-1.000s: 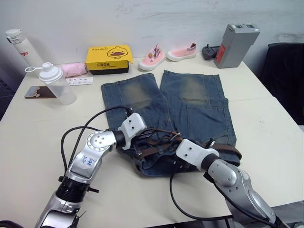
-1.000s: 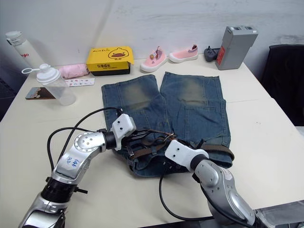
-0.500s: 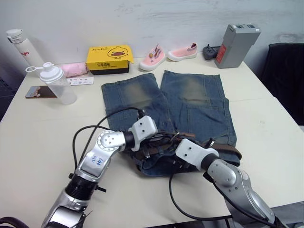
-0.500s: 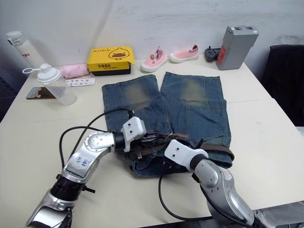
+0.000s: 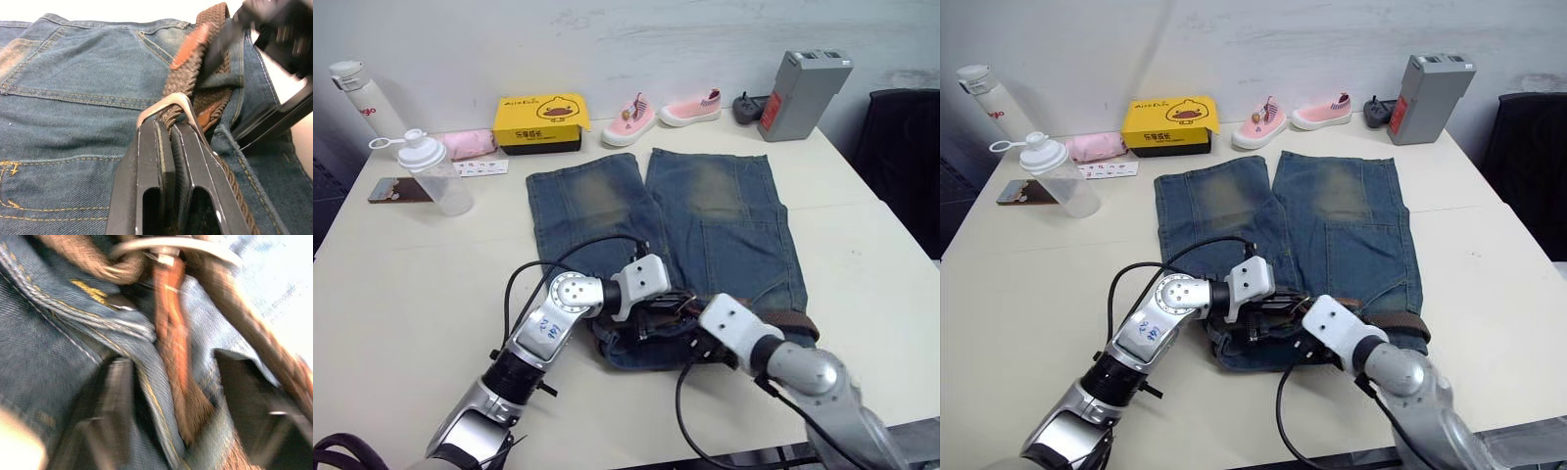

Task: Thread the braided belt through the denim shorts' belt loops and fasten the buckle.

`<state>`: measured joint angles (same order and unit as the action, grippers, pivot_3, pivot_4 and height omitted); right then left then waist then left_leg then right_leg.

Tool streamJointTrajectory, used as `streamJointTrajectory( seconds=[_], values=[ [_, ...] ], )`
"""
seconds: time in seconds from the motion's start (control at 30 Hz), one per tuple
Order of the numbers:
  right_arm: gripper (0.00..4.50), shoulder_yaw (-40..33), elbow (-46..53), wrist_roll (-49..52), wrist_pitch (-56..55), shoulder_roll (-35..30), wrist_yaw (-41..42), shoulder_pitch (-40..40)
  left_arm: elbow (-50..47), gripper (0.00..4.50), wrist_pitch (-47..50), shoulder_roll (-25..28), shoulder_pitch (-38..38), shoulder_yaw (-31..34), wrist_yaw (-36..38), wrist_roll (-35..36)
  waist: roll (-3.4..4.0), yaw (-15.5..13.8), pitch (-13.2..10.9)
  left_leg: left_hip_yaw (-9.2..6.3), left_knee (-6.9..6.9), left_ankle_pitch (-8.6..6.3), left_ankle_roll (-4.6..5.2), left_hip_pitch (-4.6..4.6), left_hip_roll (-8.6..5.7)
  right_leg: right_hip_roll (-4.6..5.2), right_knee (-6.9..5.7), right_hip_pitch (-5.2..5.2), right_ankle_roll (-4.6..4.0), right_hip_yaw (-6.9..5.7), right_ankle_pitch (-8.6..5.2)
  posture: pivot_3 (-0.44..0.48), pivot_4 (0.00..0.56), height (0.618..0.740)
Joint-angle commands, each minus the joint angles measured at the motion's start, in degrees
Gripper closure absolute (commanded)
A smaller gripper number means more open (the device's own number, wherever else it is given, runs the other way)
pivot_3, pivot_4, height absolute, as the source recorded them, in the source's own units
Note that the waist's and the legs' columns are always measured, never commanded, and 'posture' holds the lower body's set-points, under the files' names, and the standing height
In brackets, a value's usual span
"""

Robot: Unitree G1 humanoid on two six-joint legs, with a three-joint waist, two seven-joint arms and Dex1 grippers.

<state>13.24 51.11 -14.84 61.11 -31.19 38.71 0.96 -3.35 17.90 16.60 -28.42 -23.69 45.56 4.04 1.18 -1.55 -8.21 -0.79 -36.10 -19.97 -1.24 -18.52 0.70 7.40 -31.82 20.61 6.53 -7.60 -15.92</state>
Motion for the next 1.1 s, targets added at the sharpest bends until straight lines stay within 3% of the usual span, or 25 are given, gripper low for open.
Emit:
streamJointTrajectory(
  seconds=[0.03, 0.17, 0.37, 0.6, 1.07, 1.1],
  values=[
    [1.57, -13.5, 8.8, 12.8, 5.8, -1.3, 11.3, -0.5, -0.6, 4.43, -1.4, -0.6, 0.3, -0.8, 0.8, -0.2, -0.01, -0.1, 0.0, -0.02, -0.01, -0.01, 0.03, 0.00, 0.00, 0.00, 0.01, -0.01, 0.00, 0.00, 0.00, 0.000, 0.150, 0.739],
    [1.57, -23.9, 8.9, 24.5, 8.2, -3.8, 15.4, -3.5, -0.4, 4.43, -1.5, -0.8, 0.4, -0.7, 0.9, -0.1, -0.04, -0.1, -0.1, -0.03, -0.06, -0.07, 0.13, 0.00, -0.02, 0.03, 0.01, -0.05, 0.00, 0.03, 0.01, 0.000, 0.150, 0.739],
    [1.57, -27.2, 8.2, 25.9, 8.0, -8.5, 11.9, -4.2, -0.5, 4.43, -1.5, -1.1, 0.5, -0.9, 0.9, -0.3, -0.02, -0.3, -0.1, 0.01, -0.05, -0.07, 0.13, -0.03, -0.04, 0.04, 0.03, -0.03, 0.00, 0.00, 0.01, 0.000, 0.150, 0.739],
    [1.57, -21.5, 3.7, 19.5, -3.5, -18.1, 4.8, 1.5, -0.7, 4.43, -1.1, -1.1, 0.7, -0.5, 0.8, -0.1, -0.12, -0.8, -0.2, 0.10, -0.06, -0.07, 0.12, -0.04, -0.08, 0.05, 0.07, -0.04, 0.04, 0.03, 0.02, 0.000, 0.150, 0.739],
    [1.57, -8.3, 0.8, 12.2, -13.7, -20.0, -3.4, 0.7, -1.3, 4.43, -0.5, -1.1, 0.8, -0.2, 0.8, 0.0, -0.17, -1.3, -0.2, 0.14, -0.11, -0.06, 0.10, -0.02, -0.07, 0.05, 0.19, -0.04, 0.12, 0.06, 0.07, 0.000, 0.150, 0.739],
    [1.94, -8.0, 0.5, 11.9, -13.7, -20.0, -3.7, 0.4, -1.3, 4.43, -0.4, -1.1, 0.8, -0.2, 0.8, 0.0, -0.16, -1.3, -0.2, 0.15, -0.11, -0.06, 0.10, -0.02, -0.07, 0.05, 0.19, -0.04, 0.12, 0.06, 0.07, 0.000, 0.150, 0.739]
  ],
)
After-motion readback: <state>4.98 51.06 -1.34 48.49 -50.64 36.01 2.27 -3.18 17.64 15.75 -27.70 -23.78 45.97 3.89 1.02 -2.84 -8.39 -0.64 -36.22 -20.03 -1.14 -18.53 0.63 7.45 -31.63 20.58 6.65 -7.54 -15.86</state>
